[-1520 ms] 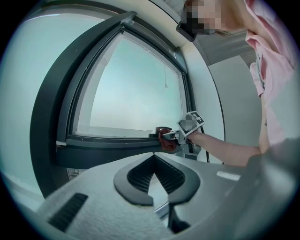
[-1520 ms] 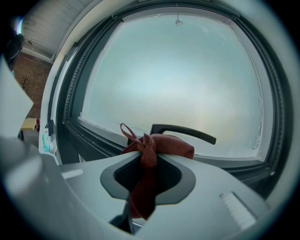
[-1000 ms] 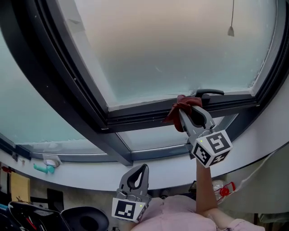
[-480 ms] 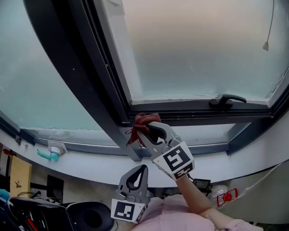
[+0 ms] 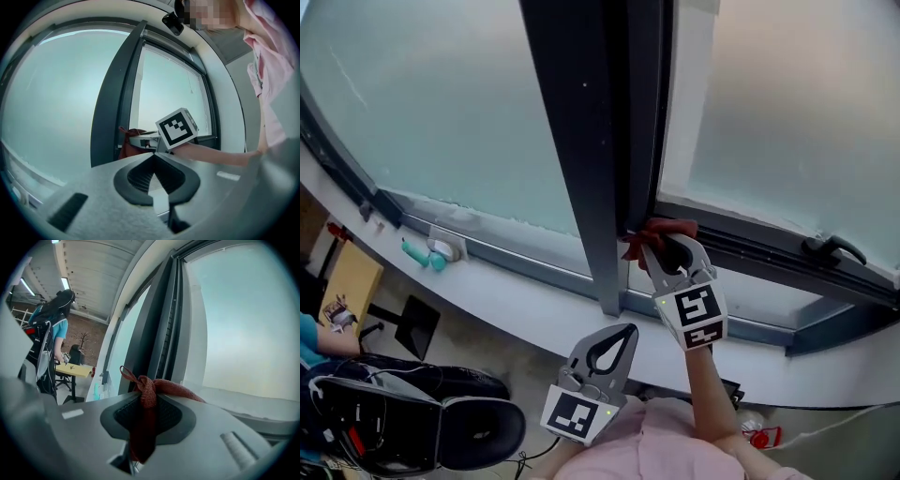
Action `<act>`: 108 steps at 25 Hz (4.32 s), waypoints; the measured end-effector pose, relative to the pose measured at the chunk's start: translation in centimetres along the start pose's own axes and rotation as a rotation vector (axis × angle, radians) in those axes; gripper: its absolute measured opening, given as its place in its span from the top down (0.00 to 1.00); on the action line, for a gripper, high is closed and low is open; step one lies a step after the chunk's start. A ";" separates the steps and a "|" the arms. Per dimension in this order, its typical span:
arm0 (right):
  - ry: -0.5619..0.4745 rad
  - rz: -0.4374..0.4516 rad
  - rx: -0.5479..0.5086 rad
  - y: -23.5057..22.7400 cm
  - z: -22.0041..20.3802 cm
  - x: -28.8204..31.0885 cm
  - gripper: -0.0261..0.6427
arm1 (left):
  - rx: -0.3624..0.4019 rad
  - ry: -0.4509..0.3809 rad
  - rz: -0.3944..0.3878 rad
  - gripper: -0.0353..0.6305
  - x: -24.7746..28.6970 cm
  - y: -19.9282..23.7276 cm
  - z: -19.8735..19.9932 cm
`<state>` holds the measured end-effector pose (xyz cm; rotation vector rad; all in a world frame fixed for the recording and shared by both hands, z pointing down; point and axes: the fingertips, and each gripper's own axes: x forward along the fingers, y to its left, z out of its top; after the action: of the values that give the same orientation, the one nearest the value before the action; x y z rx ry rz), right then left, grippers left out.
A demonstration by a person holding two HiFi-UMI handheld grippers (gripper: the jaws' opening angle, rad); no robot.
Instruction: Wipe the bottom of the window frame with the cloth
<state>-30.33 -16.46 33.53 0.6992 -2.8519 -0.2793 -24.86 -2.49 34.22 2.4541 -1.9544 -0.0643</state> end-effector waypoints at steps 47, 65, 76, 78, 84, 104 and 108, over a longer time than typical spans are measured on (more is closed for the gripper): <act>-0.006 -0.116 0.035 -7.4 -3.1 -8.3 0.85 | -0.055 0.111 -0.087 0.95 2.6 -7.3 -2.8; -0.012 -0.180 0.067 -9.8 -3.9 -11.0 0.85 | -0.038 0.140 -0.155 0.95 3.5 -9.0 -3.3; -0.025 -0.220 0.090 -11.0 -4.4 -12.5 0.85 | -0.042 0.143 -0.168 0.95 3.8 -9.4 -3.4; -0.034 -0.230 0.093 -11.4 -4.5 -12.9 0.85 | -0.041 0.146 -0.169 0.95 3.9 -9.5 -3.4; -0.034 -0.266 0.104 -12.5 -5.4 -14.2 0.85 | -0.039 0.155 -0.175 0.95 4.2 -9.7 -3.7; -0.061 -0.351 0.145 -16.2 -6.5 -18.3 0.85 | -0.037 0.174 -0.212 0.95 5.1 -10.6 -4.1; -0.066 -0.374 0.157 -17.0 -6.9 -19.3 0.85 | -0.038 0.170 -0.214 0.95 5.0 -10.7 -4.0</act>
<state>-4.54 -23.11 33.59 1.2789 -2.8086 -0.1326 -13.20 -5.09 37.81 2.5403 -1.6061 0.1032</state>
